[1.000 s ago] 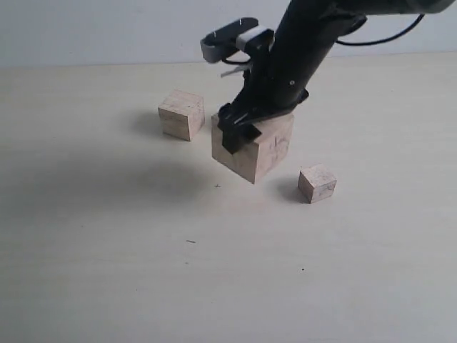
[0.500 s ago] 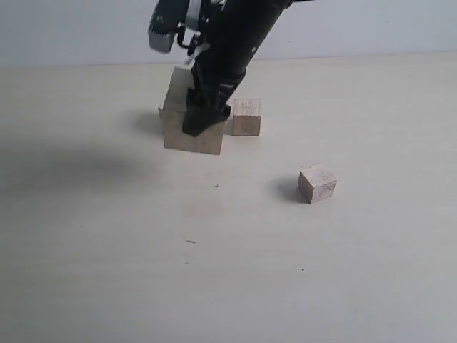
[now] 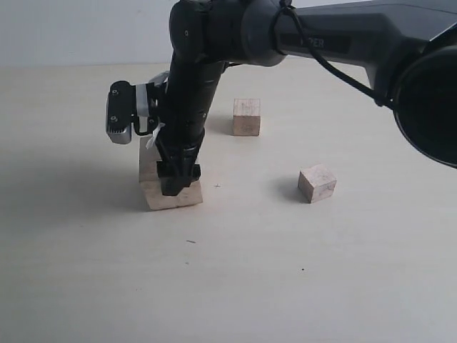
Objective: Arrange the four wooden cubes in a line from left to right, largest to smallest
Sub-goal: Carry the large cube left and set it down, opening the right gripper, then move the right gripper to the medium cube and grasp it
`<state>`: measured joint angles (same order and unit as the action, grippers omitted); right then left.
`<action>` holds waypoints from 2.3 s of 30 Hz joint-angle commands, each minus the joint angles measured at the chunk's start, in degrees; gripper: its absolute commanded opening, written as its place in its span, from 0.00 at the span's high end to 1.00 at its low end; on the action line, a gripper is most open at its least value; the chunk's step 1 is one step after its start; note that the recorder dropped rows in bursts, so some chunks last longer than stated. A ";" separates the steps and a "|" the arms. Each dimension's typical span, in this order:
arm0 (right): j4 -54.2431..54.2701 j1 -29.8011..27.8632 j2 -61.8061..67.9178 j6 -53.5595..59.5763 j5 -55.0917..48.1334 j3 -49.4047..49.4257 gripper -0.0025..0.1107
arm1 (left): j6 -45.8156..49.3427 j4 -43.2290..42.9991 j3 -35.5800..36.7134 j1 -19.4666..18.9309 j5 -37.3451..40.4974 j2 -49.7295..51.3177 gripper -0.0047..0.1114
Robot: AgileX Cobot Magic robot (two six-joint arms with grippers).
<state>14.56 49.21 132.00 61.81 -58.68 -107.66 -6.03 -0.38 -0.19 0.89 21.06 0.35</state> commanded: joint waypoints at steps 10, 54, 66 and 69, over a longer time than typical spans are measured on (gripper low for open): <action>0.00 -0.31 1.30 -6.93 2.03 -0.70 0.98 | 0.07 0.38 0.19 0.33 -0.64 -0.35 0.96; -18.10 -0.31 -10.36 -27.01 10.67 -0.70 0.05 | 0.07 0.38 0.19 0.33 -0.64 -0.35 0.96; -32.66 -6.16 -10.90 -49.85 19.55 -0.70 0.05 | 0.07 0.38 0.19 0.33 -0.64 -0.35 0.96; -26.60 -8.52 -10.76 -49.85 22.06 -0.70 0.05 | 0.07 0.38 0.19 0.33 -0.64 -0.35 0.96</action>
<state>-17.02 42.89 121.75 12.54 -39.62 -107.99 -6.03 -0.38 -0.19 0.89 21.06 0.35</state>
